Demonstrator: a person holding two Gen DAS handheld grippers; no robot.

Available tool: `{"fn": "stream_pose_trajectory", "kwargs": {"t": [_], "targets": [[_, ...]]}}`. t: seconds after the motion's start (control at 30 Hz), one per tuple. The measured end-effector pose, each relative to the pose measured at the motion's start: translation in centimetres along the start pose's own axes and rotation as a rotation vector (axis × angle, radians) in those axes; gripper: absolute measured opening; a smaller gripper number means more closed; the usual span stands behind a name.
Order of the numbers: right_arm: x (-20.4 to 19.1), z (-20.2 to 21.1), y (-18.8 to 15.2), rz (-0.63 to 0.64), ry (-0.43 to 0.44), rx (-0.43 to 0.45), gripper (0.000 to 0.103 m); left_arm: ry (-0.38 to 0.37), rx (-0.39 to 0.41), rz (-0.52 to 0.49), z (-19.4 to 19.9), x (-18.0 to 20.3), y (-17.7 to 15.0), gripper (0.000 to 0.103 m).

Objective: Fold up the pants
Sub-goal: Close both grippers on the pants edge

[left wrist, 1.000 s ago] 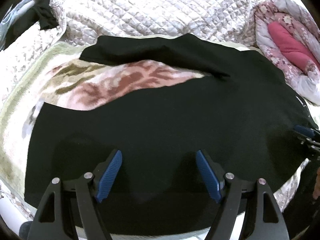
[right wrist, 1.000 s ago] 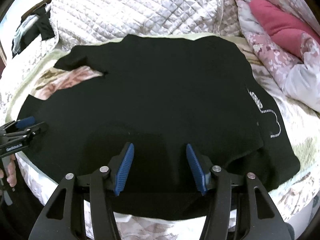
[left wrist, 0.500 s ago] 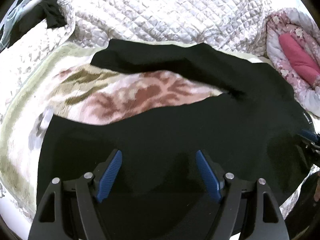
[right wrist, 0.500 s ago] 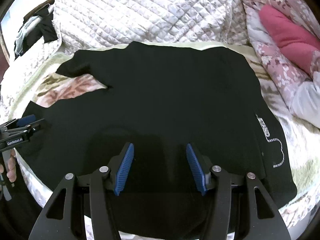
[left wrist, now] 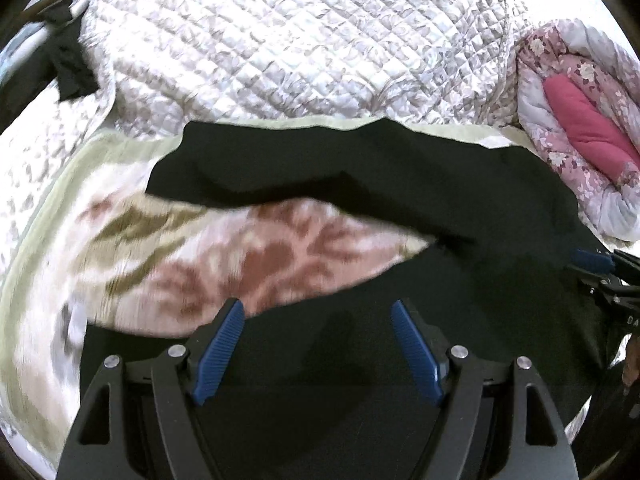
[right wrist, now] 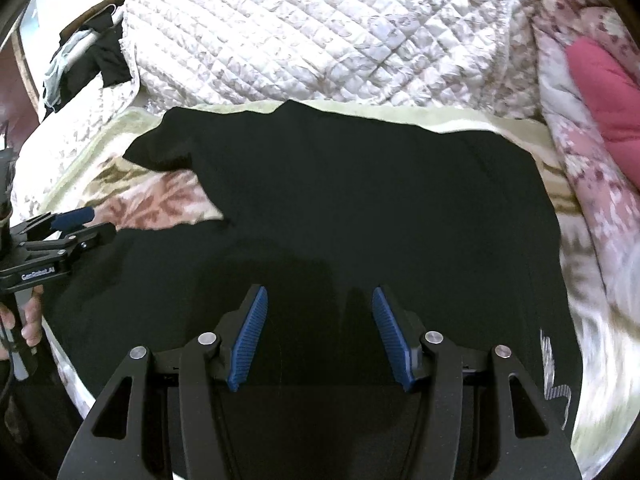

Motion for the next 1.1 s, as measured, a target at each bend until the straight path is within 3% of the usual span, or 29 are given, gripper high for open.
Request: {"fn": "stream_pose_trajectory", "kwargs": {"t": [0.23,0.4,0.67,0.9,0.97,1.03,1.07,1.1], "targets": [[1.9,-2.7,4.9,0.028,-0.006,-0.008,0.069,-0.012,0.034,-0.024,-2.6,-1.4,5.1,0.079],[2.9,-5.5,8.5,0.069,-0.005,-0.018,0.07,-0.031,0.035,-0.006,-5.9,-2.7,8.8,0.079],[5.3,-10.3,13.9,0.142,-0.039,-0.024,0.072,-0.002,0.008,-0.001,-12.6,-5.0,13.2,0.079],[7.0,-15.2,14.1,0.128,-0.042,-0.142,0.072,0.011,-0.056,-0.005,-17.3,-5.1,13.6,0.079],[6.8,-15.3,14.1,0.143,-0.051,-0.132,0.072,-0.003,-0.054,-0.013,-17.8,-4.6,13.5,0.079],[6.5,-15.2,14.1,0.151,-0.057,-0.133,0.057,-0.007,-0.051,-0.021,-18.1,-4.1,13.7,0.075],[6.4,-14.9,14.3,0.165,-0.075,-0.121,0.033,-0.011,-0.05,-0.031,-18.2,-3.8,13.8,0.068],[6.2,-14.6,14.5,0.169,-0.082,-0.118,0.009,-0.025,-0.046,-0.047,-18.2,-3.2,13.9,0.055]]}}
Point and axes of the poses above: each gripper's, at about its wrist camera, not at the fingertips, and z roughly against the way its jaws point, x to its right, y to its top, the point moved 10 cm from there along -z, roughly the way its jaws point, and after that the axes turned 6 degrees about -z, right-handed, at the moved point
